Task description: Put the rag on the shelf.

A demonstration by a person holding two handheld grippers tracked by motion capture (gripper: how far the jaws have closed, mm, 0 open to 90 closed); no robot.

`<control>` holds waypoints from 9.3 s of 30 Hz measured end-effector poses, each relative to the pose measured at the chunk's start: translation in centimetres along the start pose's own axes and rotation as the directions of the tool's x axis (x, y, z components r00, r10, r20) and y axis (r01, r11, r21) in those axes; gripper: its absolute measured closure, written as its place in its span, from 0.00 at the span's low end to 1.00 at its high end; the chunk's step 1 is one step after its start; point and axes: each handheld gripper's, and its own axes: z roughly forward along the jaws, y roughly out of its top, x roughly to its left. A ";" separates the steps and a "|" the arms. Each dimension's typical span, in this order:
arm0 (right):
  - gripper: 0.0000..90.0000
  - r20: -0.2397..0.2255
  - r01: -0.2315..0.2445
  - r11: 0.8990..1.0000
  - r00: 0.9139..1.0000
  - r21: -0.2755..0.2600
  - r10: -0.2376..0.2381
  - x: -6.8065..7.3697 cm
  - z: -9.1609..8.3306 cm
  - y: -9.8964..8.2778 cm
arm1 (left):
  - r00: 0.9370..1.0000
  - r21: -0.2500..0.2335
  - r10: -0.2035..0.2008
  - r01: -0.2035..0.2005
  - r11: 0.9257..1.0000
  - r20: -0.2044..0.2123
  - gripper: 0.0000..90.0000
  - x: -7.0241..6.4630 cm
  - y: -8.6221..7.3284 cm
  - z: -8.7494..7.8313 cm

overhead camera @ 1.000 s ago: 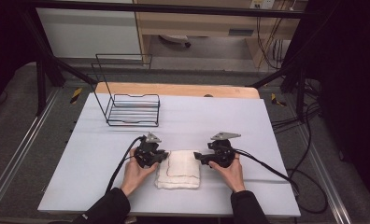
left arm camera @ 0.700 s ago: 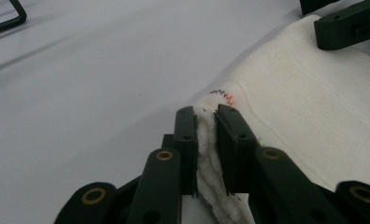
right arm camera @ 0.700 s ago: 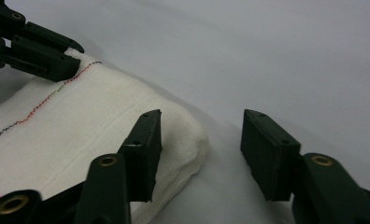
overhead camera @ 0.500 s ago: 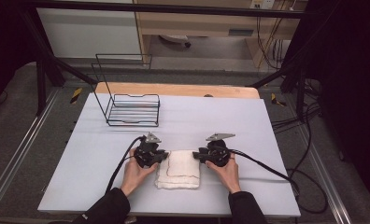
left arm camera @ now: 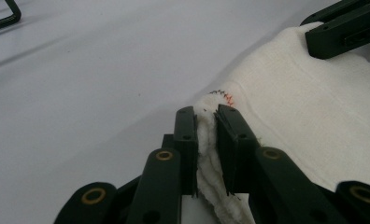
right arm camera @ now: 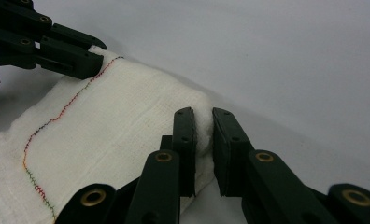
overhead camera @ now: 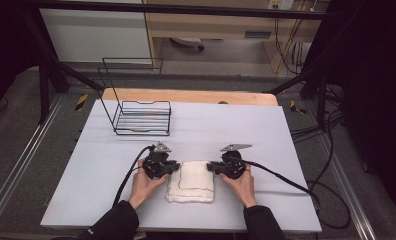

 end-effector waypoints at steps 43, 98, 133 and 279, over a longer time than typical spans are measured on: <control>0.92 -0.007 0.103 0.974 0.994 -0.204 -0.106 3.0 -5.6 1.6 | 1.000 -0.208 0.014 -0.011 0.978 0.010 0.91 -1.4 1.5 -5.4; 0.92 0.052 0.230 0.879 0.972 -0.417 -0.229 8.5 -9.2 5.6 | 0.999 -0.431 0.024 -0.043 0.901 -0.049 0.91 -1.7 3.2 -13.5; 0.93 0.068 0.292 0.804 0.951 -0.519 -0.301 13.5 -7.5 11.4 | 0.993 -0.561 -0.029 -0.039 0.827 -0.111 0.91 2.1 3.5 -19.7; 0.93 0.196 0.347 0.720 0.937 -0.600 -0.289 14.7 -2.4 33.4 | 0.958 -0.701 -0.151 -0.065 0.710 -0.242 0.92 14.6 17.5 -25.7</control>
